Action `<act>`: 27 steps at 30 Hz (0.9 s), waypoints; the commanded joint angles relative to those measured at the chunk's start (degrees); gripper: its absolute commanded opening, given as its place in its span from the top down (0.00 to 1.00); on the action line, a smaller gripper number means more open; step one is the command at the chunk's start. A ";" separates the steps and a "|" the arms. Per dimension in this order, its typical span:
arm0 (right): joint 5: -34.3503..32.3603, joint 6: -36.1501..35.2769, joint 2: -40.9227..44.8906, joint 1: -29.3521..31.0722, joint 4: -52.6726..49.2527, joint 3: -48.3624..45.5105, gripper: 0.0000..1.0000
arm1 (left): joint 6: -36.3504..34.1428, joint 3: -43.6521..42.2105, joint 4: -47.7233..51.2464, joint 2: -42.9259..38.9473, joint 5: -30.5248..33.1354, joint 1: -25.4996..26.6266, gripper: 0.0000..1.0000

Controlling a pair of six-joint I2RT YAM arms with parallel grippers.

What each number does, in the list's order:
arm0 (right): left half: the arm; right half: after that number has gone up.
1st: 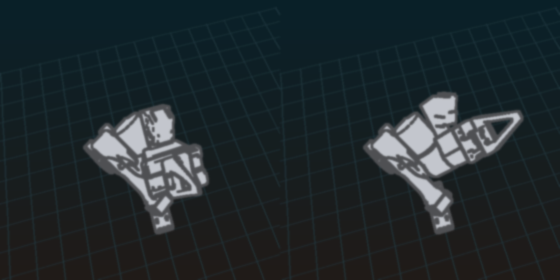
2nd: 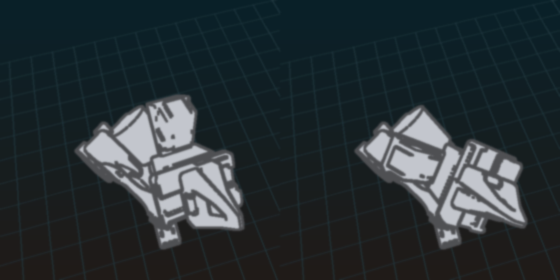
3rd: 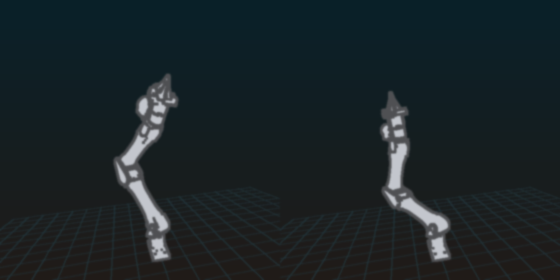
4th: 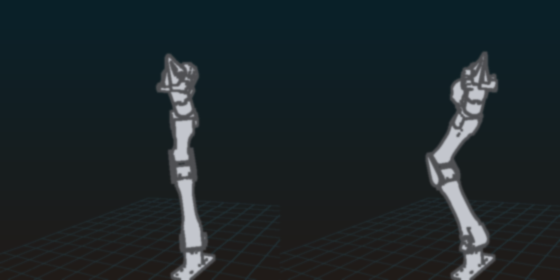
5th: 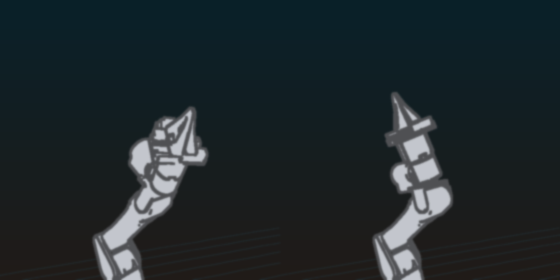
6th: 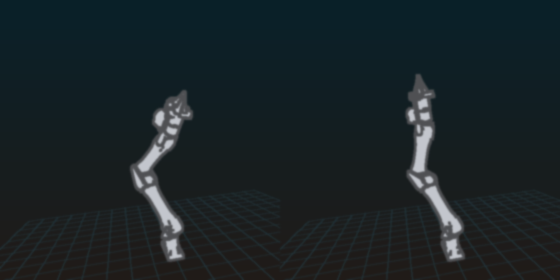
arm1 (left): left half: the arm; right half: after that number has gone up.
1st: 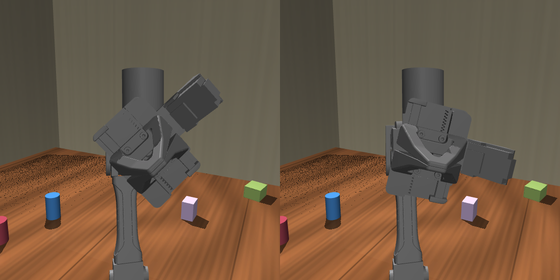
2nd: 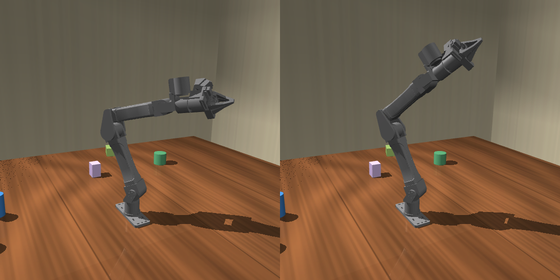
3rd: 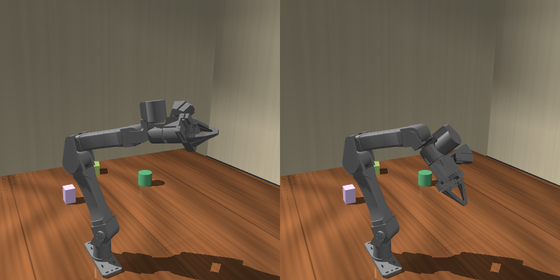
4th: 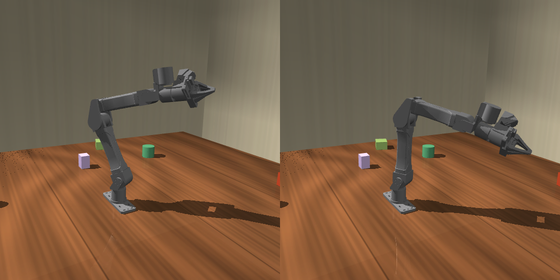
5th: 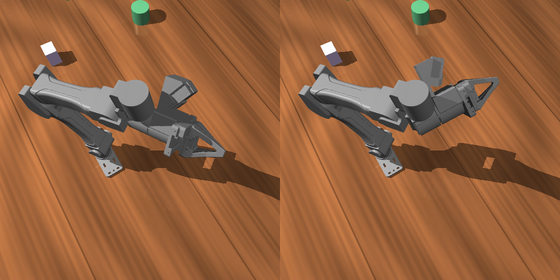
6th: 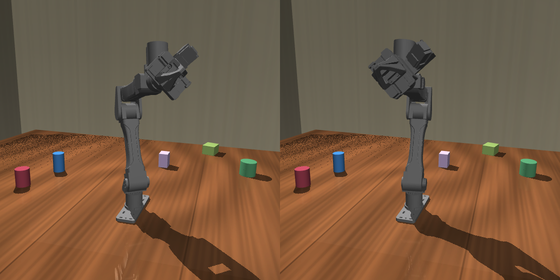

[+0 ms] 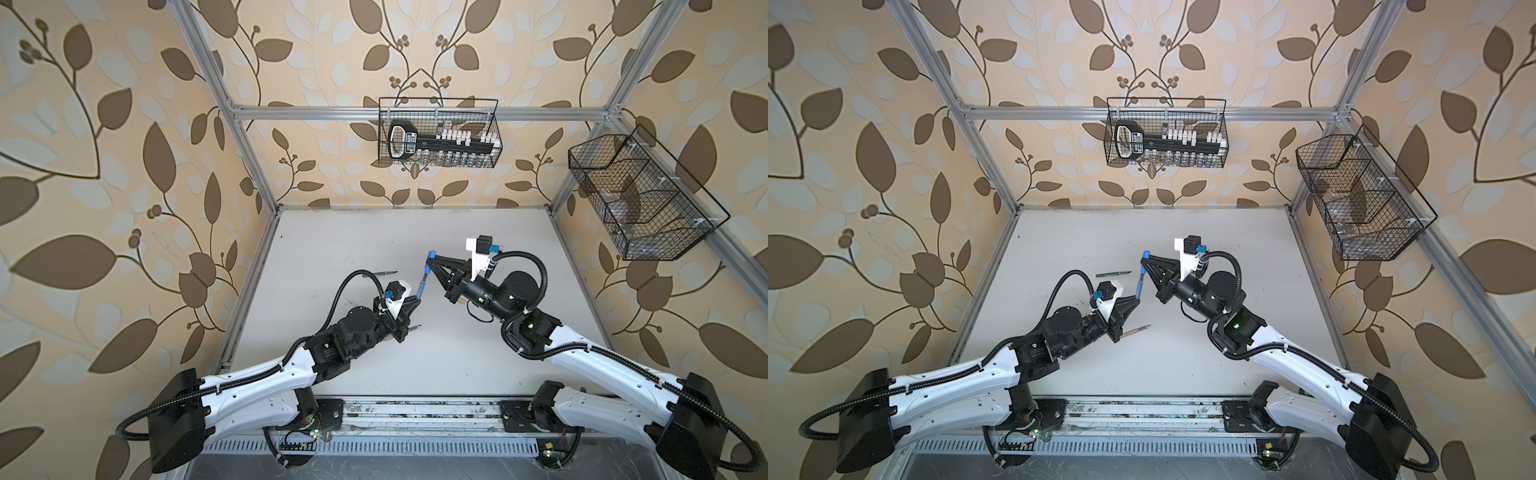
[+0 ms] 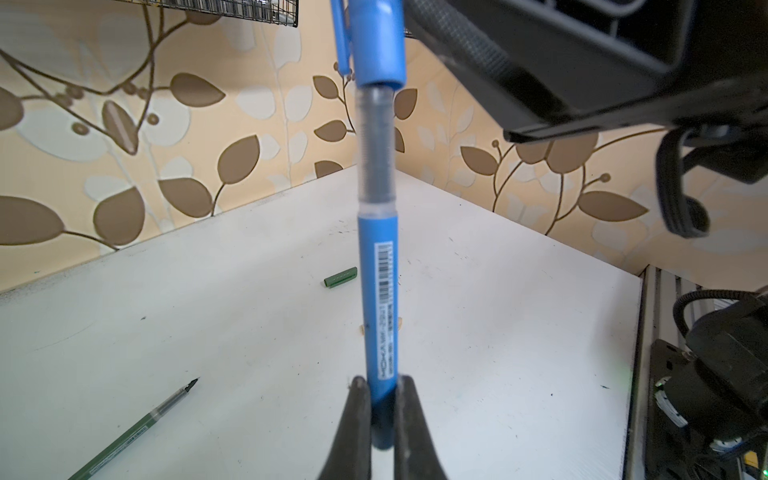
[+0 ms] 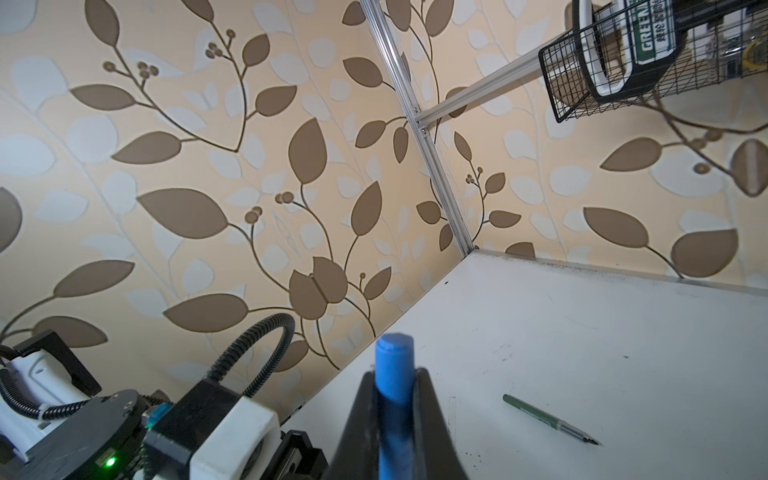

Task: Insert the pens into the pen caps
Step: 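Lower the blue cap onto the pen tip with the right gripper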

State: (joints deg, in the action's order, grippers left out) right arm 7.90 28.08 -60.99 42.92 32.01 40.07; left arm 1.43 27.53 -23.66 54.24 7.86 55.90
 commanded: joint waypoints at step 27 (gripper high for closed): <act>1.29 0.79 -0.35 1.55 0.41 -1.20 1.00 | -1.26 1.83 -5.12 -2.44 -1.28 0.26 1.00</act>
State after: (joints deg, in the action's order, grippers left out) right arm 7.57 29.39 -60.95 43.77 34.50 39.44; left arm 1.21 27.53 -23.73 53.58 7.49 55.92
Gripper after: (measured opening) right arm 0.104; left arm 0.088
